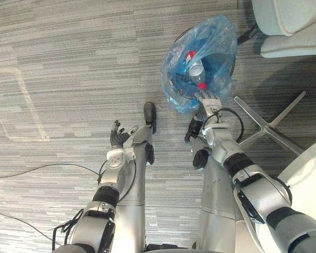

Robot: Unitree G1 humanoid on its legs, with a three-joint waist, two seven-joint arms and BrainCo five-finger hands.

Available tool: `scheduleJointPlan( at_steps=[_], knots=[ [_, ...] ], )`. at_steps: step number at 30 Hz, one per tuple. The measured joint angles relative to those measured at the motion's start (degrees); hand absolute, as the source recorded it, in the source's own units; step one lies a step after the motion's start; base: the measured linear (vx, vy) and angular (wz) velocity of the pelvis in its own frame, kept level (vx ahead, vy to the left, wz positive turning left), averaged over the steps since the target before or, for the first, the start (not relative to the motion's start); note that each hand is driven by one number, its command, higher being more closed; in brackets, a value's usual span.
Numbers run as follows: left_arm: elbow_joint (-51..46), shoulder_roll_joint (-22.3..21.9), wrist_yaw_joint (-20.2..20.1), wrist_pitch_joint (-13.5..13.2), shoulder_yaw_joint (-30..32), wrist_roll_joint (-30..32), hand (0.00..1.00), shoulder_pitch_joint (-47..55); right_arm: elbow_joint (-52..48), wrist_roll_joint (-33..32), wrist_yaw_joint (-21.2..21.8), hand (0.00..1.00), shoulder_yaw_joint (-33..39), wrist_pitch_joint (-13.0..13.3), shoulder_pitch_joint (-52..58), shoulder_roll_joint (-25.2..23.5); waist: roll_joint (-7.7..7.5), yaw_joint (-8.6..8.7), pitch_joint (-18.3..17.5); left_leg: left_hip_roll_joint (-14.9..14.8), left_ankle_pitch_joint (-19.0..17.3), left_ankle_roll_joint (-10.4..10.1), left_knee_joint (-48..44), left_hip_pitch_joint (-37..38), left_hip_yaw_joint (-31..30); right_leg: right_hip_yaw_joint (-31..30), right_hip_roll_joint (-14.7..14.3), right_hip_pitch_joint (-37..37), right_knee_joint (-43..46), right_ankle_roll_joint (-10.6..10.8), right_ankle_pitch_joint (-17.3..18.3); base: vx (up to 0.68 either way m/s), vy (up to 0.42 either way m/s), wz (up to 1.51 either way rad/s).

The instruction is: Gather rubbish on tea table into small bin, then transfer packed bag to large trash can.

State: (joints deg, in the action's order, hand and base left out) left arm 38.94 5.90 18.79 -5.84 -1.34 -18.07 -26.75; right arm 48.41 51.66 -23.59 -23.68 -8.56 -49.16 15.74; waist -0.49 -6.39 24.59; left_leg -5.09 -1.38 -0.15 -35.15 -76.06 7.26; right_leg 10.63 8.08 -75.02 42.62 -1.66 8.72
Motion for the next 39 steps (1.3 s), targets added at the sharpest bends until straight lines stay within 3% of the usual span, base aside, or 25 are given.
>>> scheduleJointPlan(
  at_steps=[15, 23, 33, 39],
  knots=[
    [-0.11, -0.08, 0.08, 0.09, 0.41, 0.06, 0.00, 0.00, -3.98, -2.91, -1.45, 1.00, 2.04, -0.07, 0.09, -0.02, 0.00, 0.01, 0.00, -0.65, 0.00, 0.01, -1.32, 0.24, 0.06, -0.01, -0.34, 0.37, 0.24, -0.16, -0.07, -0.05, -0.010, -0.03],
    [0.34, -1.48, -0.04, 1.87, 0.17, 1.15, 0.00, 1.21, -9.88, -5.62, -1.73, 1.00, 2.03, 0.30, 4.24, -0.66, 0.00, 0.03, 0.00, -1.98, -0.70, 0.11, -2.06, 4.63, 0.28, 0.06, -1.60, 5.33, -1.17, -0.15, -0.39, -0.05, -0.020, -0.12],
    [2.27, -2.44, -0.52, 4.43, -2.61, 4.69, 0.00, 9.42, -24.59, -10.32, -1.01, 1.00, 0.72, 3.22, 20.45, -2.40, -0.20, 0.22, -0.11, -2.08, -1.86, -0.20, 2.77, 22.54, 1.25, 0.13, -2.39, 23.50, -7.26, 0.50, -0.40, -0.01, -0.016, -0.06],
    [2.36, -2.26, -1.86, 5.67, -3.83, 7.64, 0.00, 15.59, -31.57, -12.41, 1.20, 1.00, 0.44, 5.14, 30.29, -4.04, -1.86, 0.70, -3.08, -1.75, -1.73, -0.84, 7.35, 34.24, 1.59, 0.35, -2.98, 35.15, -12.46, 0.68, -0.40, 0.08, -0.023, -0.02]
  ],
)
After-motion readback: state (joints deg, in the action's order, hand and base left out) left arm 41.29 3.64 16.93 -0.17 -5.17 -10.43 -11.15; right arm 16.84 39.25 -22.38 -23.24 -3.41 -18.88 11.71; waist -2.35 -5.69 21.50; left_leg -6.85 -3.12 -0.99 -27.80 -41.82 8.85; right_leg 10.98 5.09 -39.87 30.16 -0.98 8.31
